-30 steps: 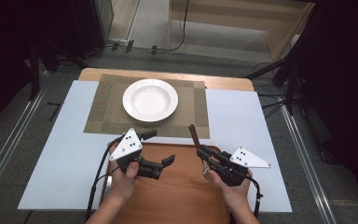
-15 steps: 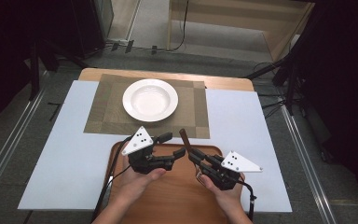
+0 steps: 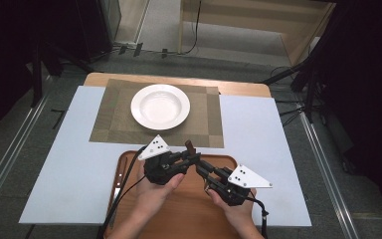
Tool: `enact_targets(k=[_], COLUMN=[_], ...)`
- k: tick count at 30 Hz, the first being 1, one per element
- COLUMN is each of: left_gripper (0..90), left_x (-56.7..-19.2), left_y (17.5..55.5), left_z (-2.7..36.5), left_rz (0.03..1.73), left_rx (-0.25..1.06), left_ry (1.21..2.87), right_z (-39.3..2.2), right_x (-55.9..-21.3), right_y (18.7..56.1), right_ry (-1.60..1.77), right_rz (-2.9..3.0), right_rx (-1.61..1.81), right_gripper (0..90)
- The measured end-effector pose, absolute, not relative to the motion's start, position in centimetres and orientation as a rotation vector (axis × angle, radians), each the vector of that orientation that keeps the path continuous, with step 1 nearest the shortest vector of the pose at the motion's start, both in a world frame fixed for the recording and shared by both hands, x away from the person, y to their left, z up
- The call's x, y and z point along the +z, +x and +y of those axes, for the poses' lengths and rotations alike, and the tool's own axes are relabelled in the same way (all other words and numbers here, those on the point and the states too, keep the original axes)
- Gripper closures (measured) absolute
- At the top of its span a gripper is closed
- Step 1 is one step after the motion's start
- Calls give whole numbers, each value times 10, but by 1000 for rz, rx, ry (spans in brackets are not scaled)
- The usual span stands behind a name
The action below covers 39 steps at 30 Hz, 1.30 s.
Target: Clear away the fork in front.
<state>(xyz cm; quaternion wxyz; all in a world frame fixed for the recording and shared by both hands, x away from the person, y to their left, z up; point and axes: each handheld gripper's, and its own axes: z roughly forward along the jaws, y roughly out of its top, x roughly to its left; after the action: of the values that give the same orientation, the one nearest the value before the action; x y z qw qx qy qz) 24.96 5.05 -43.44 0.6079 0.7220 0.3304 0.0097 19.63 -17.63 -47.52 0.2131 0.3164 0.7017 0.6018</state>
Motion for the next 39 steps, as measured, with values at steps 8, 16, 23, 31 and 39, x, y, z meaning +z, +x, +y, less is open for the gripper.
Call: enact_targets(k=[8, 16, 23, 31, 39], left_gripper=[784, 791, 793, 793, 794], left_x=[-432, -428, -427, -429, -428], left_y=[250, 252, 255, 257, 256], left_z=[56, 68, 79, 96, 116], left_rz=[730, 694, 680, 675, 685], left_rx=[7, -8, -36, -52, -49], left_ry=[1646, 1645, 1649, 1646, 1649], right_z=[-169, -181, -205, -241, -276], right_x=[-478, -470, -469, -477, -483], right_y=[194, 195, 196, 193, 189], right_ry=[820, 902, 966, 1038, 1095], right_rz=[1894, 1863, 1834, 1776, 1715], right_rx=[1665, 1653, 1609, 1538, 1481], right_gripper=[608, 111, 0, 0, 0])
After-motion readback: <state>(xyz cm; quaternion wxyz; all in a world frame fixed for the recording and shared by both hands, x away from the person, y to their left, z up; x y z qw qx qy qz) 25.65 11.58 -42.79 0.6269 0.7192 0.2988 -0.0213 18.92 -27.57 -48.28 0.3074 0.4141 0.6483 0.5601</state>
